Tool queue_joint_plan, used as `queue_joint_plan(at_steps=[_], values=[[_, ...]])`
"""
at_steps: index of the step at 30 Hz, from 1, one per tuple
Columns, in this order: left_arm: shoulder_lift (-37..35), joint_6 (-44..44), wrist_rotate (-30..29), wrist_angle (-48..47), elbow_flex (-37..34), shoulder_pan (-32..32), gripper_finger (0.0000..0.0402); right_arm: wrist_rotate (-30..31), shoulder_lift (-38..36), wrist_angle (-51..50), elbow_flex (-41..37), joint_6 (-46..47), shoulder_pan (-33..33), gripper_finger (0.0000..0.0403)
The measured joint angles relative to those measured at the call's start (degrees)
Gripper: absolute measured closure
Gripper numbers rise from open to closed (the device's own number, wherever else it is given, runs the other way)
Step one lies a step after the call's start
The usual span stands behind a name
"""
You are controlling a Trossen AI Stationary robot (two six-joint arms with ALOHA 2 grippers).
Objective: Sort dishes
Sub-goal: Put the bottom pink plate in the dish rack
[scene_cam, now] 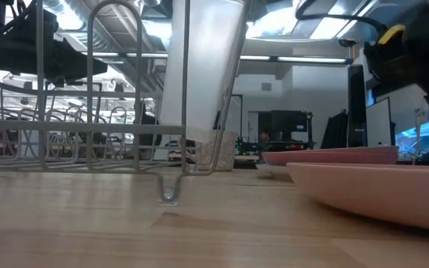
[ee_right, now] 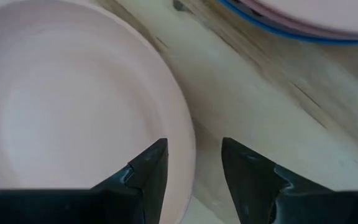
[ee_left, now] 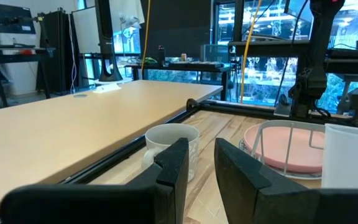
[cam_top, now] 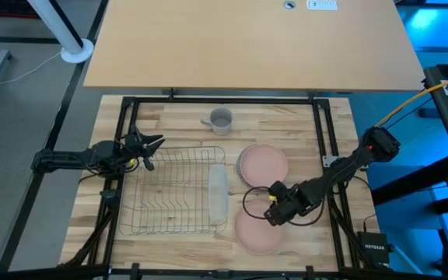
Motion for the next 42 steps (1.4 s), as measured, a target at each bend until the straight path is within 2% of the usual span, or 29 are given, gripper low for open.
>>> queue_joint_plan(at_steps=[16,19,26,30,35,42], values=[[0.0,0.0,0.0,0.0,0.0,0.0,0.0331,-3.2,6.5,5.5,0.0,-0.6,0.0,0.0253],[0.0,0.0,0.0,0.0,0.0,0.0,0.0331,-3.5,6.5,6.6,-0.1,-0.7,0.0,0.028],[0.0,0.6,0.0,0.0,0.0,0.0,0.0331,-3.1,6.3,9.3,0.2,-1.4,0.0,0.0386],[0.0,-1.7,0.0,0.0,0.0,0.0,0.0331,-2.8,6.3,9.9,0.5,-1.4,0.0,0.0377],[0.0,-7.3,0.0,0.0,0.0,0.0,0.0331,-2.5,6.4,3.3,4.9,-2.5,0.0,0.0392],[0.0,-19.3,0.0,0.0,0.0,0.0,0.0331,2.4,6.4,-19.1,17.2,-4.9,0.0,0.0391]])
